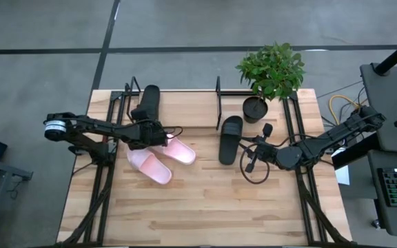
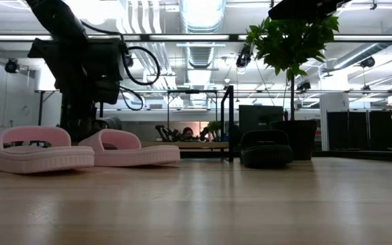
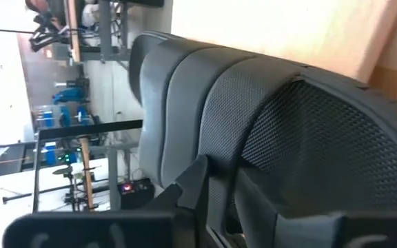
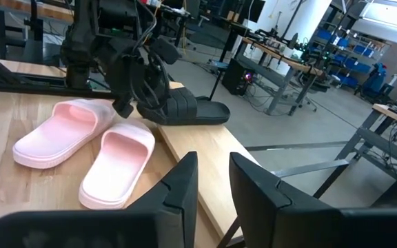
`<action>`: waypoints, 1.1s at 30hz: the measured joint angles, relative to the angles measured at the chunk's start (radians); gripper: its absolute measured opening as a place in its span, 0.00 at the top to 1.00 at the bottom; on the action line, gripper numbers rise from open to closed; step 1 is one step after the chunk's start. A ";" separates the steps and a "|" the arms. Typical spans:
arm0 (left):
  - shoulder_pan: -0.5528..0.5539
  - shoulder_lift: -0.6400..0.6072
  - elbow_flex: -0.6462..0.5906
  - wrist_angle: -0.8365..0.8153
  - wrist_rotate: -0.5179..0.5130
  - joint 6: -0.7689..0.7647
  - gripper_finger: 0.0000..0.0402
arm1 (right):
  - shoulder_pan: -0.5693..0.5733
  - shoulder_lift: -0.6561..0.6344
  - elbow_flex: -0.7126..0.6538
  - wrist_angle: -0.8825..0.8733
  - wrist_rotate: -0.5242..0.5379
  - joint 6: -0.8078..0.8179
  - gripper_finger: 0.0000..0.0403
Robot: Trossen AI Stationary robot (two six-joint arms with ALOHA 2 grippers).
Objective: Pick and place slides into the shelf
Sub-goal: Put the right black slipper on the shelf, then put the black slipper on the shelf
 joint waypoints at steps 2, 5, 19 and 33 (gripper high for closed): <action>0.000 -0.017 0.000 -0.001 0.035 0.001 0.83 | 0.000 0.000 0.000 0.000 0.000 0.000 0.81; 0.000 -0.045 0.000 -0.006 0.081 0.018 0.76 | 0.000 0.000 -0.002 0.000 0.000 0.000 0.81; 0.000 -0.297 0.030 -0.017 0.428 0.081 0.56 | 0.000 0.000 -0.004 0.000 0.000 0.000 0.81; 0.000 -0.527 0.040 0.267 1.058 0.153 0.56 | 0.000 0.000 -0.004 -0.014 -0.017 -0.036 0.83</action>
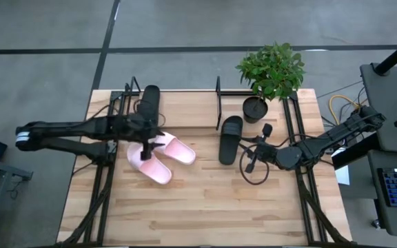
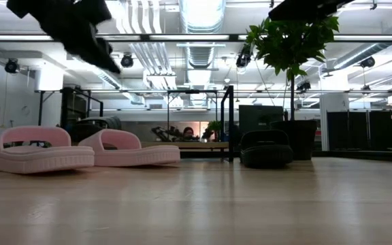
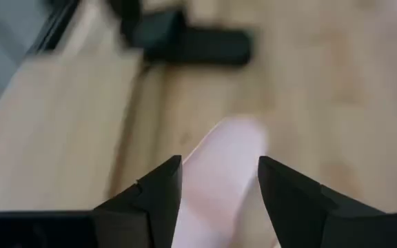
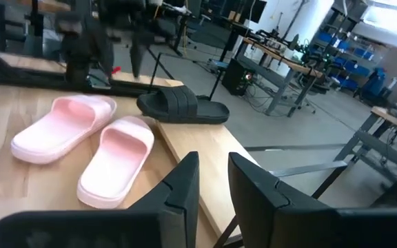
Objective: Pick and place slides into the shelf
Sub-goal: Put the black slipper on the shelf
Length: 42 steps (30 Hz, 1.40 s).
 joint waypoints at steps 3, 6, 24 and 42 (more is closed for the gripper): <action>0.000 -0.022 -0.001 0.164 0.084 0.082 0.56 | 0.000 0.000 0.000 -0.041 -0.084 -0.052 0.81; 0.000 -0.027 -0.004 0.315 0.125 0.122 0.56 | -0.002 0.013 0.000 -0.051 -0.110 -0.087 0.79; 0.000 -0.014 -0.011 0.338 0.133 0.184 0.56 | -0.088 0.242 0.000 -0.184 0.044 0.010 0.45; 0.000 -0.041 -0.024 0.285 0.129 0.183 0.56 | -0.266 0.495 0.001 -0.245 -0.030 0.089 0.46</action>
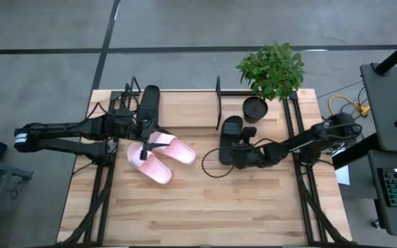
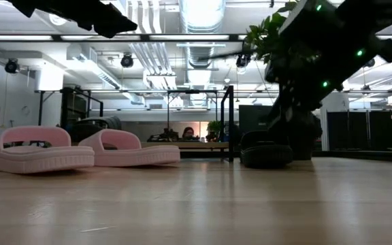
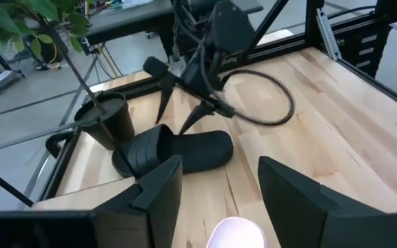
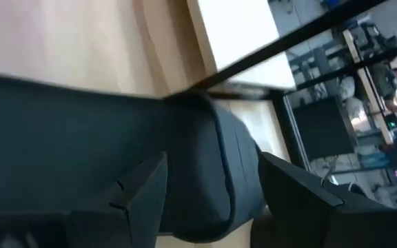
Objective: Pick and place slides into the shelf
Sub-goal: Put the black slipper on the shelf
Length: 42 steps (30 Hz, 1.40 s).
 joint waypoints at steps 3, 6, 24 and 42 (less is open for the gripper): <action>0.000 -0.001 -0.011 -0.001 0.000 0.000 0.56 | -0.031 0.027 0.000 0.001 0.013 0.000 0.46; 0.000 -0.003 -0.020 0.000 0.000 -0.001 0.56 | -0.060 0.042 0.000 0.003 0.018 0.000 0.46; 0.000 -0.021 -0.031 0.002 0.000 -0.001 0.56 | -0.108 0.047 0.000 0.005 0.015 0.033 0.66; 0.000 -0.024 -0.035 0.001 -0.006 -0.001 0.56 | -0.109 0.047 0.000 -0.001 0.005 0.063 0.97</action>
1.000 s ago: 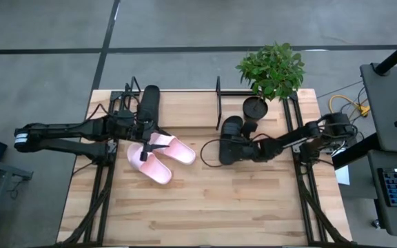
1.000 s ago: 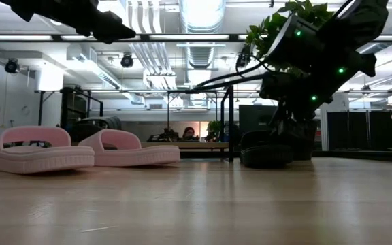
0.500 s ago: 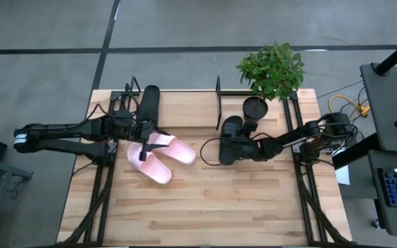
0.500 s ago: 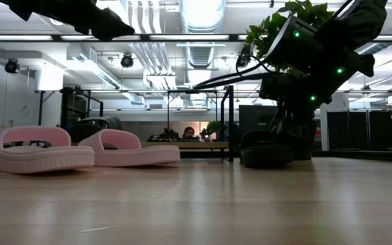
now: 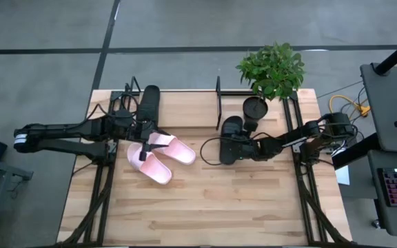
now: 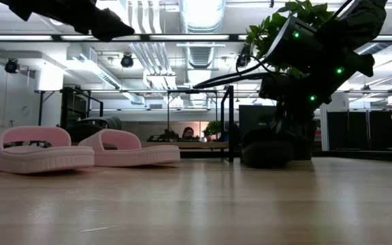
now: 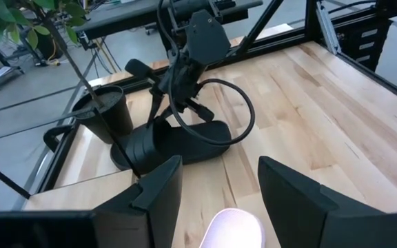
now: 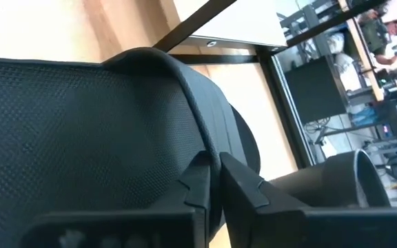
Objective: Pick and place slides into the shelf
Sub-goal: Put the black slipper on the shelf
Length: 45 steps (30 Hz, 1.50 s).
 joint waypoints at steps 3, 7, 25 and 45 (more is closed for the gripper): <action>0.000 0.000 -0.002 0.001 -0.019 0.000 0.56 | 0.000 -0.004 0.006 -0.007 0.012 0.011 0.97; 0.000 0.000 -0.003 0.000 -0.037 0.000 0.56 | 0.023 -0.026 0.040 -0.041 0.008 0.009 0.97; 0.000 0.005 -0.009 0.122 -0.043 0.041 0.56 | 0.222 -0.452 0.182 -0.214 -0.273 0.223 0.98; 0.000 0.121 -0.298 0.962 0.209 0.211 0.56 | 0.313 -0.481 0.113 0.459 -0.572 -0.193 0.98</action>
